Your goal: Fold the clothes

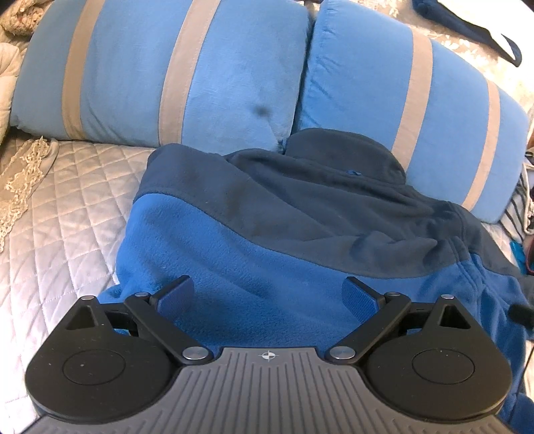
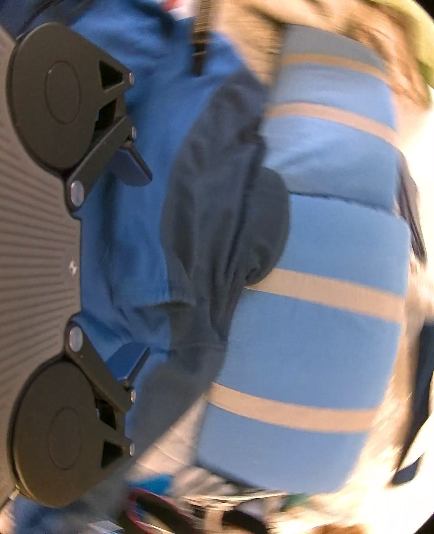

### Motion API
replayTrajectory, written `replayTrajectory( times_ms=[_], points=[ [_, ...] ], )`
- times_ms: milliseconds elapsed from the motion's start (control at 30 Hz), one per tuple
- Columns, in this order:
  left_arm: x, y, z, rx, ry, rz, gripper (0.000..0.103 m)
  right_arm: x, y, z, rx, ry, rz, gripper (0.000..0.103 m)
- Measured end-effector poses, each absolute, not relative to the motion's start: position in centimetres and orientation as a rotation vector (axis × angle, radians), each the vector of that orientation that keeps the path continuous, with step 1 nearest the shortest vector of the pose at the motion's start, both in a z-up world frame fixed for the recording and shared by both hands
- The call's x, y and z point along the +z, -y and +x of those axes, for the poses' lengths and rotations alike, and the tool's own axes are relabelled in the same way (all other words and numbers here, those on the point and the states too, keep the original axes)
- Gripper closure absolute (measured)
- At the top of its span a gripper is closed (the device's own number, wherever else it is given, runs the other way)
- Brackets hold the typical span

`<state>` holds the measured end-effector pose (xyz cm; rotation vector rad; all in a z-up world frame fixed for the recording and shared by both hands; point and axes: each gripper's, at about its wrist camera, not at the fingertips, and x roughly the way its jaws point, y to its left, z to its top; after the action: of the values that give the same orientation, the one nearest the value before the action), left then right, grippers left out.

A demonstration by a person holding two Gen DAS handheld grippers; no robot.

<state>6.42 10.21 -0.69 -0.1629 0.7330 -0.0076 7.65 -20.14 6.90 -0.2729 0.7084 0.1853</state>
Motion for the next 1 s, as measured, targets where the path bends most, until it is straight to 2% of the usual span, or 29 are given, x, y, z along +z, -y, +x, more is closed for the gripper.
replayTrajectory(
  times_ms=[67,167,233,400,533,733,767,800,900,1000],
  points=[
    [-0.7,-10.3,6.5,-0.007,-0.735,-0.171,0.006,6.1,20.4,7.8,0.205,-0.700,-0.419,0.002],
    [-0.7,-10.4,6.5,-0.006,-0.737,-0.176,0.006,4.5,20.7,7.9,0.256,-0.668,-0.596,0.012],
    [-0.7,-10.4,6.4,-0.007,-0.738,-0.174,0.006,3.3,20.7,7.7,0.334,-0.632,-0.710,0.013],
    [-0.7,-10.5,6.5,-0.007,-0.741,-0.171,0.006,0.3,19.8,7.8,0.441,-0.614,-0.904,0.029],
    [-0.7,-10.5,6.6,-0.005,-0.744,-0.172,0.006,-1.5,18.9,8.1,0.453,-0.588,-0.988,0.031],
    [-0.7,-10.6,6.7,0.001,-0.751,-0.171,0.006,-3.9,17.6,8.8,0.442,-0.558,-1.087,0.040],
    [-0.7,-10.7,6.7,0.003,-0.754,-0.170,0.006,-4.3,17.3,8.9,0.440,-0.553,-1.103,0.045],
    [-0.7,-10.7,6.8,0.003,-0.756,-0.169,0.006,-4.7,17.1,9.0,0.438,-0.547,-1.120,0.056],
    [-0.8,-10.6,6.8,0.007,-0.761,-0.161,0.006,-5.0,16.8,9.4,0.423,-0.545,-1.148,0.069],
    [-0.8,-10.5,6.7,0.008,-0.762,-0.155,0.006,-5.0,16.5,9.7,0.412,-0.542,-1.171,0.076]
  ],
)
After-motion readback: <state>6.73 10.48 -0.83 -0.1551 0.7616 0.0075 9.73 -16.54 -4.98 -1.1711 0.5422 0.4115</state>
